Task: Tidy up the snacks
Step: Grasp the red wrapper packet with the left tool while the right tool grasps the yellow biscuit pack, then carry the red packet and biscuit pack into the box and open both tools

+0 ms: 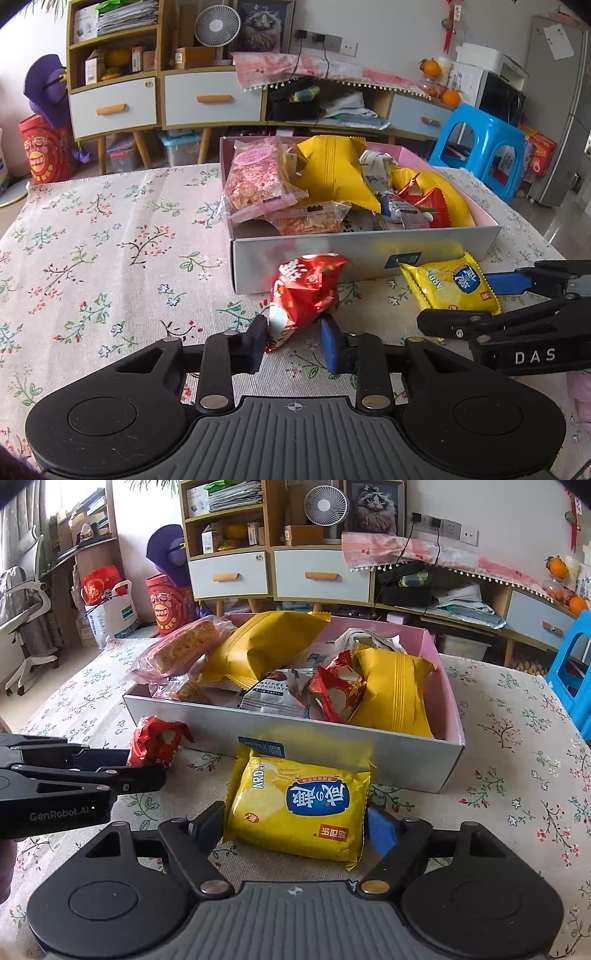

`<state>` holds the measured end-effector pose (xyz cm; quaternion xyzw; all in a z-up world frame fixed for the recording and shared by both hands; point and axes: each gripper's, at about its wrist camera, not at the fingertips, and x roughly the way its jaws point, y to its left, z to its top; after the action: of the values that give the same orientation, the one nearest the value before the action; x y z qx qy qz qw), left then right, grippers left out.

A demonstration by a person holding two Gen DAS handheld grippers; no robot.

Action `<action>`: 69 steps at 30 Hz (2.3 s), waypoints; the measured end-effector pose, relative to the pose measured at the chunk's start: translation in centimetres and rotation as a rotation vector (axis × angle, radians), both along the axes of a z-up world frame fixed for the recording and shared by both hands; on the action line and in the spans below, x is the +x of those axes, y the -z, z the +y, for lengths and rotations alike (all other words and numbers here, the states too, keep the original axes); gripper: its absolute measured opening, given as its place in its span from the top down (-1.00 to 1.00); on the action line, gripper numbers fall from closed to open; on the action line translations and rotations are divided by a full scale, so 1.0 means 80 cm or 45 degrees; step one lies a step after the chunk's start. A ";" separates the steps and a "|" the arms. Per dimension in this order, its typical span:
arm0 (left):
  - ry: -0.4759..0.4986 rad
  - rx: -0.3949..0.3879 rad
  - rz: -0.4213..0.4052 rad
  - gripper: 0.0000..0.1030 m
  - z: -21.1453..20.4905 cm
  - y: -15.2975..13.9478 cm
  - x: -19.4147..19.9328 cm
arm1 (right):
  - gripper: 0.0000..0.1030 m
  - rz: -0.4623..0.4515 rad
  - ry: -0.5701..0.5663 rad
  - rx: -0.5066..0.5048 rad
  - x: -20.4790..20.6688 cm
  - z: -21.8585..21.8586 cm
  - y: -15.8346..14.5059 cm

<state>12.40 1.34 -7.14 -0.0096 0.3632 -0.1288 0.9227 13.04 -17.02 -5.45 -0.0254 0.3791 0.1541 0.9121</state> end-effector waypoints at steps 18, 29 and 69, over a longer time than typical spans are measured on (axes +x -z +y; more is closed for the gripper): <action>0.051 -0.045 -0.013 0.82 0.002 -0.011 -0.021 | -0.31 -0.023 0.006 0.025 -0.021 -0.027 -0.018; 0.103 -0.040 -0.061 0.99 -0.007 -0.031 -0.047 | -0.31 -0.062 0.012 0.048 -0.032 -0.035 -0.034; 0.053 0.119 -0.183 1.00 -0.034 -0.104 0.084 | -0.32 -0.131 0.130 0.233 0.085 -0.017 -0.081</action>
<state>19.11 -1.38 1.14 0.0502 0.3019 -0.1313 0.9429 19.85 -18.40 1.03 0.0693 0.3168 0.1398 0.9356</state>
